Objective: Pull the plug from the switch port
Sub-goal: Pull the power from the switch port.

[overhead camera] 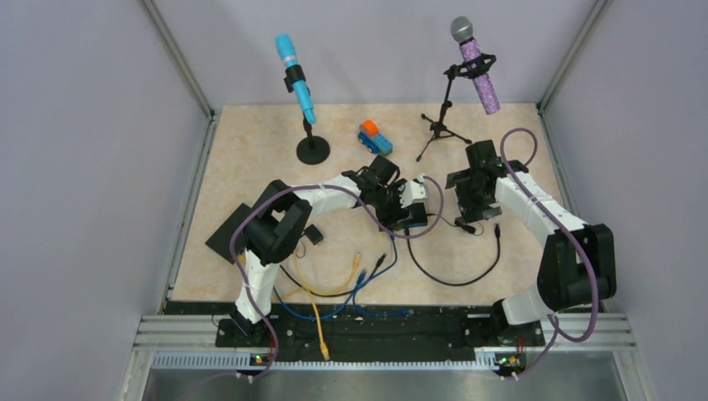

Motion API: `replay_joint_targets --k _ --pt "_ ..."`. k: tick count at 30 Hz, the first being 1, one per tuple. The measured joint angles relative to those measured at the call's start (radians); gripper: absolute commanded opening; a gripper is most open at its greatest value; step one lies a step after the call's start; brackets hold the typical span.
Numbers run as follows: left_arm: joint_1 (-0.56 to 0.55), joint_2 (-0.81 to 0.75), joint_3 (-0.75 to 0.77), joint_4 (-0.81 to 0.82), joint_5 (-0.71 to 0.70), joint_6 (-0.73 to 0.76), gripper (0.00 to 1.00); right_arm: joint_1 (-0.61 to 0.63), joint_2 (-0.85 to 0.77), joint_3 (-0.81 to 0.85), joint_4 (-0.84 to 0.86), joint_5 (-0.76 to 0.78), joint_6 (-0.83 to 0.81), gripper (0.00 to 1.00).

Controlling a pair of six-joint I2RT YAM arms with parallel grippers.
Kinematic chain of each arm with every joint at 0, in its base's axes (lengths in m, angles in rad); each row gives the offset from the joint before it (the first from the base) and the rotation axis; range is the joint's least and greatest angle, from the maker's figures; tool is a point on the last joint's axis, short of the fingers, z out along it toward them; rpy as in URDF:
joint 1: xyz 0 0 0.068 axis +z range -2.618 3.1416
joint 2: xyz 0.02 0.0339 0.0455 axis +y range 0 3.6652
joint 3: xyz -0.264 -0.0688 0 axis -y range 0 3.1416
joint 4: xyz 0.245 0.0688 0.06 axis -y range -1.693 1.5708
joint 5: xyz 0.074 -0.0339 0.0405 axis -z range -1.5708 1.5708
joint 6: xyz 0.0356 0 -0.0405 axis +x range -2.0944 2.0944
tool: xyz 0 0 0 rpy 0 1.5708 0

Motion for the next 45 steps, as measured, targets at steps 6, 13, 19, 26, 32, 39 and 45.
replay_joint_targets --k 6,13,19,26,32,39,45 --pt "0.0 0.0 -0.002 0.004 -0.003 -0.006 0.62 0.006 0.162 0.078 -0.049 -0.075 0.03 0.79" --pt "0.0 0.0 -0.002 0.004 -0.003 -0.006 0.61 0.021 0.276 0.163 -0.071 -0.128 0.044 0.74" --pt "0.0 -0.002 -0.007 0.012 -0.004 -0.006 0.61 0.046 0.365 0.182 -0.073 -0.174 0.044 0.67" --pt "0.0 -0.006 -0.015 0.021 -0.004 -0.005 0.61 0.066 0.402 0.182 -0.069 -0.183 0.055 0.59" --pt "0.0 -0.008 -0.022 0.031 -0.003 -0.006 0.61 0.067 0.41 0.182 -0.061 -0.189 0.073 0.55" --pt "0.0 -0.01 -0.027 0.037 -0.003 -0.005 0.6 0.067 0.446 0.182 -0.045 -0.19 0.082 0.39" --pt "0.0 -0.015 -0.037 0.047 -0.003 -0.005 0.6 0.067 0.451 0.187 -0.038 -0.196 0.086 0.37"
